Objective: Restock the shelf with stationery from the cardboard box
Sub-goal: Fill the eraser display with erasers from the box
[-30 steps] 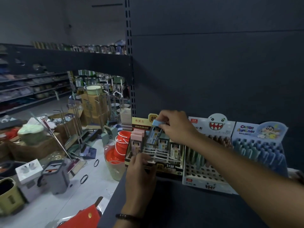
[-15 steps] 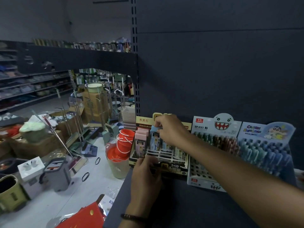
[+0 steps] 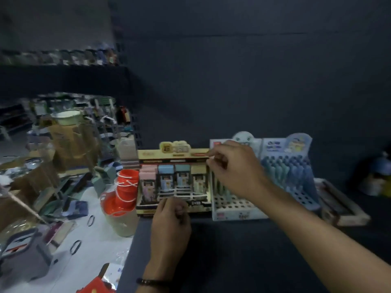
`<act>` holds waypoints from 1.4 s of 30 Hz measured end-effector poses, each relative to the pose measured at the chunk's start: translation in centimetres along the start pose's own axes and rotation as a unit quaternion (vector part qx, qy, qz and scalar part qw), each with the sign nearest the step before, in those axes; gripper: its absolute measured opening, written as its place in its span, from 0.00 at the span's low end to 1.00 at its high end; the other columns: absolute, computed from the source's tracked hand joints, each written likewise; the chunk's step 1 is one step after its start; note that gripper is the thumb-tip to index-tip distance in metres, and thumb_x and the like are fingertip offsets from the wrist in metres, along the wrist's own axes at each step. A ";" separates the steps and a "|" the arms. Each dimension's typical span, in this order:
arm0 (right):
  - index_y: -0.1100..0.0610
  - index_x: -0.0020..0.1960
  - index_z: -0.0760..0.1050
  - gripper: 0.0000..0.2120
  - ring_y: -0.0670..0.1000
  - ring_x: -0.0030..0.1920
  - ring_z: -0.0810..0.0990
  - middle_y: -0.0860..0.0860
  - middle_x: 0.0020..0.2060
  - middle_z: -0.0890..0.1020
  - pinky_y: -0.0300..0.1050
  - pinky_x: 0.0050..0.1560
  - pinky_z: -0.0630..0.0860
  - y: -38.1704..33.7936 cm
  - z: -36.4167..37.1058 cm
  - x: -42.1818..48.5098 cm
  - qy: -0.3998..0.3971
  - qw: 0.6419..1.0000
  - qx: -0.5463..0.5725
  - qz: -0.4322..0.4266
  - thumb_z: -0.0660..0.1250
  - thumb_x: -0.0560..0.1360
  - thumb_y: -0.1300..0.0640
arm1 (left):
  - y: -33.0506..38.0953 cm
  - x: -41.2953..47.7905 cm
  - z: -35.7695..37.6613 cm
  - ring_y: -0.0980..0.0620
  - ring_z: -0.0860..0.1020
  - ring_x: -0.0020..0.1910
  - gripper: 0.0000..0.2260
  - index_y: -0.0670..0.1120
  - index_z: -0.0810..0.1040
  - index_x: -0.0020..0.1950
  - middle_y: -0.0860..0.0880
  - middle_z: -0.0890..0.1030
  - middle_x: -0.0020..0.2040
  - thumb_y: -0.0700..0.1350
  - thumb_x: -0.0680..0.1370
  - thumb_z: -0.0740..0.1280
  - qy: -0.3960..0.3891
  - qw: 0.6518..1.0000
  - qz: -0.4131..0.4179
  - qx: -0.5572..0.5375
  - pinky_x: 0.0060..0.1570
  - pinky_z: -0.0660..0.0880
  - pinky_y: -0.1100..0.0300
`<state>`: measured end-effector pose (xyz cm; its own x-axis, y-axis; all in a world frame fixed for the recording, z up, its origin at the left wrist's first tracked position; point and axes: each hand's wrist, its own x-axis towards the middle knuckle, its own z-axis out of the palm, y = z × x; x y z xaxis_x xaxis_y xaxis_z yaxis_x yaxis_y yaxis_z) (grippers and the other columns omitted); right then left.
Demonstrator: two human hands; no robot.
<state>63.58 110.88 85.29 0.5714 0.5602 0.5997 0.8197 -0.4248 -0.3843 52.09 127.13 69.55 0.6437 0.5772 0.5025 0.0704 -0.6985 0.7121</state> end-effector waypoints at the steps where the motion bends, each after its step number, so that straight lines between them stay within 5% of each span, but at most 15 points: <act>1: 0.51 0.54 0.86 0.06 0.44 0.47 0.79 0.44 0.45 0.82 0.42 0.51 0.76 0.5 -1.6 -2.1 0.006 1.000 -0.002 0.018 0.73 0.80 0.53 | 1.1 -0.2 0.1 0.56 0.78 0.44 0.13 0.59 0.75 0.50 0.60 0.75 0.51 0.40 0.77 0.72 -0.035 0.999 0.025 0.011 0.42 0.81 0.49; 5: 0.52 0.51 0.87 0.03 0.42 0.46 0.81 0.44 0.43 0.86 0.30 0.45 0.73 3.4 -7.3 -11.5 0.026 0.993 0.005 0.114 0.75 0.79 0.56 | 8.5 -2.5 2.0 0.57 0.76 0.42 0.08 0.59 0.74 0.50 0.59 0.76 0.48 0.46 0.81 0.70 -0.154 0.973 0.169 -0.023 0.39 0.76 0.55; 10: 0.49 0.48 0.87 0.03 0.39 0.45 0.85 0.39 0.41 0.87 0.32 0.46 0.77 7.0 -12.5 -25.7 0.101 0.953 -0.001 0.285 0.77 0.77 0.57 | 17.6 -10.8 7.0 0.52 0.79 0.41 0.03 0.59 0.73 0.51 0.58 0.78 0.42 0.53 0.81 0.66 -0.306 0.915 0.262 -0.008 0.37 0.77 0.51; 14: 0.46 0.52 0.86 0.04 0.39 0.45 0.83 0.40 0.43 0.86 0.35 0.49 0.78 9.8 -17.6 -40.6 0.049 0.897 -0.050 0.437 0.76 0.78 0.51 | 24.5 -21.4 12.7 0.53 0.79 0.42 0.04 0.59 0.72 0.52 0.58 0.78 0.45 0.57 0.81 0.64 -0.419 0.841 0.342 -0.007 0.39 0.79 0.50; 19: 0.49 0.54 0.84 0.06 0.46 0.43 0.82 0.44 0.39 0.83 0.44 0.48 0.77 9.4 -24.2 -63.2 0.049 0.772 -0.085 0.628 0.72 0.80 0.49 | 32.3 -38.2 19.9 0.48 0.81 0.47 0.06 0.57 0.74 0.54 0.56 0.80 0.49 0.58 0.81 0.64 -0.567 0.719 0.401 0.018 0.45 0.81 0.48; 24: 0.49 0.47 0.85 0.04 0.45 0.39 0.82 0.46 0.37 0.85 0.29 0.36 0.69 5.3 -28.3 -84.4 0.136 0.617 -0.019 0.775 0.72 0.79 0.54 | 38.3 -55.7 24.9 0.50 0.82 0.52 0.07 0.56 0.77 0.54 0.56 0.82 0.51 0.58 0.81 0.65 -0.684 0.552 0.473 0.065 0.48 0.78 0.54; 27: 0.47 0.42 0.79 0.08 0.43 0.38 0.80 0.45 0.37 0.83 0.31 0.34 0.69 2.8 -29.5 -94.5 0.195 0.521 0.014 0.831 0.72 0.80 0.54 | 40.6 -64.8 27.8 0.55 0.80 0.50 0.07 0.58 0.78 0.55 0.58 0.81 0.50 0.59 0.82 0.65 -0.727 0.469 0.494 0.088 0.51 0.79 0.53; 31: 0.51 0.48 0.79 0.04 0.40 0.40 0.77 0.45 0.41 0.81 0.31 0.36 0.70 1.8 -30.6 -104.5 0.223 0.424 0.028 0.878 0.70 0.81 0.53 | 42.1 -75.3 32.2 0.55 0.78 0.50 0.06 0.59 0.77 0.54 0.58 0.80 0.51 0.59 0.82 0.64 -0.770 0.373 0.502 0.128 0.53 0.80 0.53; 35: 0.50 0.55 0.82 0.07 0.46 0.47 0.82 0.46 0.47 0.83 0.42 0.48 0.79 3.8 -30.4 -113.3 0.253 0.318 0.067 0.911 0.70 0.80 0.49 | 43.2 -84.8 38.2 0.55 0.77 0.49 0.06 0.55 0.76 0.50 0.58 0.79 0.49 0.55 0.82 0.64 -0.802 0.298 0.499 0.139 0.52 0.78 0.55; 39: 0.46 0.49 0.81 0.03 0.44 0.42 0.83 0.47 0.41 0.85 0.39 0.41 0.76 7.5 -29.2 -120.1 0.296 0.232 0.088 0.922 0.71 0.79 0.48 | 42.9 -94.5 45.7 0.54 0.76 0.51 0.05 0.58 0.71 0.49 0.57 0.76 0.50 0.57 0.82 0.63 -0.815 0.243 0.504 0.149 0.51 0.75 0.56; 42: 0.48 0.46 0.83 0.06 0.48 0.38 0.85 0.49 0.36 0.86 0.50 0.45 0.83 11.5 -26.6 -126.2 0.339 0.184 0.122 0.915 0.73 0.75 0.47 | 42.3 -102.1 51.2 0.52 0.77 0.55 0.04 0.61 0.70 0.52 0.56 0.79 0.55 0.58 0.81 0.62 -0.824 0.191 0.506 0.170 0.54 0.76 0.54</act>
<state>-0.21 16.38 23.86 -0.1689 -0.6136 -0.7714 -0.6947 0.6293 -0.3485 28.38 17.02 23.22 -0.1949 -0.6466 -0.7375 -0.8608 -0.2477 0.4446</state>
